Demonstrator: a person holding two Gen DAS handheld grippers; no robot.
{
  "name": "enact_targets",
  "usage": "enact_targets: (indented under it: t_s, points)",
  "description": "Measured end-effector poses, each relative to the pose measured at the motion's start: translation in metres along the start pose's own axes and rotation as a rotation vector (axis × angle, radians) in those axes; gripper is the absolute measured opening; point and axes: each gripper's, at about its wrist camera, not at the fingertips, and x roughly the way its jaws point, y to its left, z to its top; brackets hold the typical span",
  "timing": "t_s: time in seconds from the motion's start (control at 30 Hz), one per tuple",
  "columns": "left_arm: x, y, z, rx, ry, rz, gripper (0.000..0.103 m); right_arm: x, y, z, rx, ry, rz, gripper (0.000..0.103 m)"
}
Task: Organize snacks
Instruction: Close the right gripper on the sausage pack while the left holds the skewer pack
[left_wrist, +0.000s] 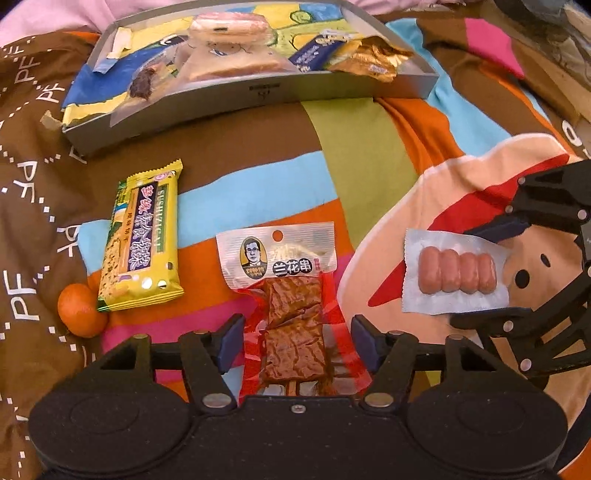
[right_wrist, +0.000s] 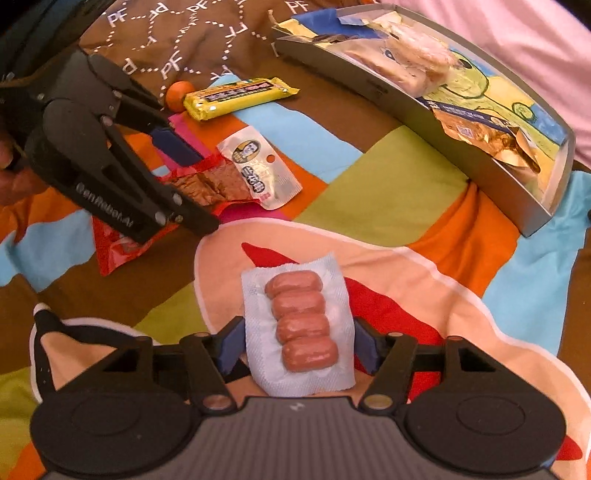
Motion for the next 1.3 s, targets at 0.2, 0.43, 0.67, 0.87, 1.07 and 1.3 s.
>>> enact_targets:
  t_s: [0.2, 0.43, 0.67, 0.87, 1.07, 1.3]
  points:
    - [0.008, -0.008, 0.0, 0.075, 0.022, 0.012, 0.07, 0.007, 0.004, -0.004, -0.003, -0.018, -0.015, 0.08]
    - [0.004, -0.007, -0.002, 0.062, 0.019, 0.02, 0.065, 0.002, 0.004, -0.008, 0.02, -0.033, -0.014, 0.068]
    - [-0.007, 0.002, -0.002, -0.008, 0.002, -0.005, 0.056, -0.004, 0.015, -0.008, -0.034, -0.035, -0.058, 0.063]
    - [-0.014, 0.006, -0.004, -0.037, 0.002, -0.027, 0.047, -0.005, 0.019, -0.006, -0.05, -0.023, -0.076, 0.062]
    - [-0.019, 0.007, -0.009, -0.04, 0.0, -0.035, 0.046, -0.008, 0.021, -0.006, -0.061, -0.02, -0.083, 0.063]
    - [-0.021, 0.009, -0.013, -0.036, -0.003, -0.037, 0.045, -0.009, 0.021, -0.007, -0.061, -0.02, -0.083, 0.063]
